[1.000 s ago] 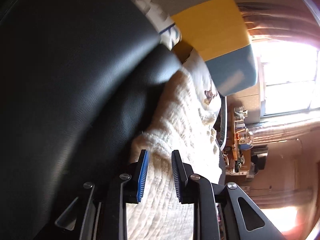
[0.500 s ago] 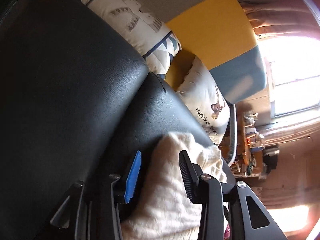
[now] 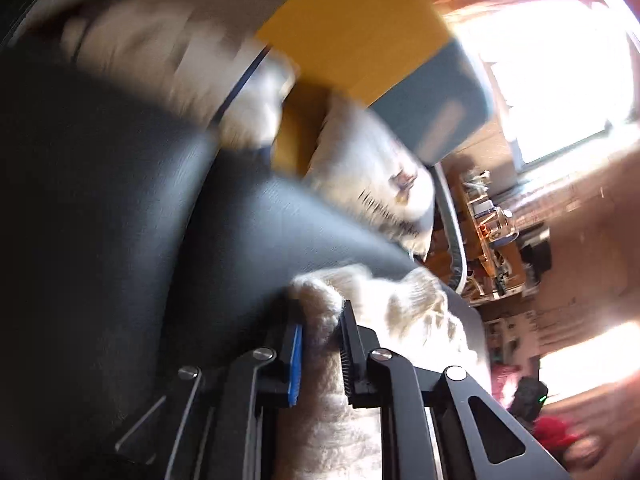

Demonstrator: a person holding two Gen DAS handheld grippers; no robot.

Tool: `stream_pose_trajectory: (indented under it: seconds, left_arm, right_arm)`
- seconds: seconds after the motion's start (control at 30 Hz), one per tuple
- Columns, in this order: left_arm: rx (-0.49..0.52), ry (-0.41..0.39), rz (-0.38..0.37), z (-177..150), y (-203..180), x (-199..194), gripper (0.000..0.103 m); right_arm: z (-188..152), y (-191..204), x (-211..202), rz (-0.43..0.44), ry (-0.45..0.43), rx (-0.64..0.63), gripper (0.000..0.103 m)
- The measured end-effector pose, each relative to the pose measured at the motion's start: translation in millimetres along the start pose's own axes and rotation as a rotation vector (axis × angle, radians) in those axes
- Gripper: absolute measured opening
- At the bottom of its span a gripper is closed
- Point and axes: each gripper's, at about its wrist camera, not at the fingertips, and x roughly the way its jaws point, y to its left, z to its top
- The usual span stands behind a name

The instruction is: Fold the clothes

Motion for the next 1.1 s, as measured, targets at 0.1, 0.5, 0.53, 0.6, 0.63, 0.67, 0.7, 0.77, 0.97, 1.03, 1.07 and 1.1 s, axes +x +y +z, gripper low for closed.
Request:
stream_pose_trajectory:
  seconds: [0.1,0.5,0.53,0.6,0.63,0.67,0.7,0.77,0.97,1.03,1.07,1.1]
  left_arm:
    - [0.156,-0.03,0.169,-6.3,-22.5,4.5,0.015]
    - [0.062,-0.085,0.238,-8.2,-24.8,-27.9,0.026]
    - [0.083,-0.073,0.2,-16.1,-32.6,-31.3,0.027]
    - [0.159,-0.031,0.172,-37.1,-50.5,-29.0,0.027]
    - [0.191,-0.01,0.176,-46.8,-56.4,-24.8,0.027]
    - [0.218,0.009,0.2,-55.6,-58.8,-17.0,0.027]
    - [0.244,0.028,0.224,-64.3,-61.2,-9.2,0.027]
    - [0.278,0.067,0.271,-80.0,-62.5,6.4,0.027]
    - [0.27,0.04,0.304,-95.0,-48.3,18.2,0.027]
    - [0.263,0.05,0.316,-92.3,-50.9,18.8,0.027]
    - [0.243,0.058,0.31,-89.7,-50.2,17.1,0.027]
    - [0.22,0.063,0.303,-88.1,-48.9,13.9,0.027]
  right_arm:
    - [-9.1,2.4,3.6,-0.024,-0.047,-0.024,0.019]
    - [-12.1,-4.4,2.4,0.015,-0.064,0.037,0.019]
    - [-10.9,-4.0,0.8,0.015,-0.058,0.038,0.019]
    - [-8.7,-1.8,-6.6,0.012,-0.061,0.038,0.019]
    - [-8.1,-0.5,-12.6,0.001,-0.076,0.024,0.019]
    - [-7.9,-1.8,-17.3,-0.017,-0.084,0.012,0.019]
    - [-7.7,-3.2,-22.0,-0.034,-0.092,0.001,0.019]
    - [-8.4,-9.6,-27.9,-0.069,-0.095,-0.007,0.019]
    - [-21.2,-37.0,-19.5,-0.117,-0.075,0.018,0.017]
    - [-20.2,-35.2,-19.6,-0.124,-0.072,0.017,0.017]
    - [-19.0,-35.2,-20.8,-0.12,-0.065,0.019,0.017]
    - [-18.6,-36.6,-26.5,-0.104,-0.068,0.041,0.018]
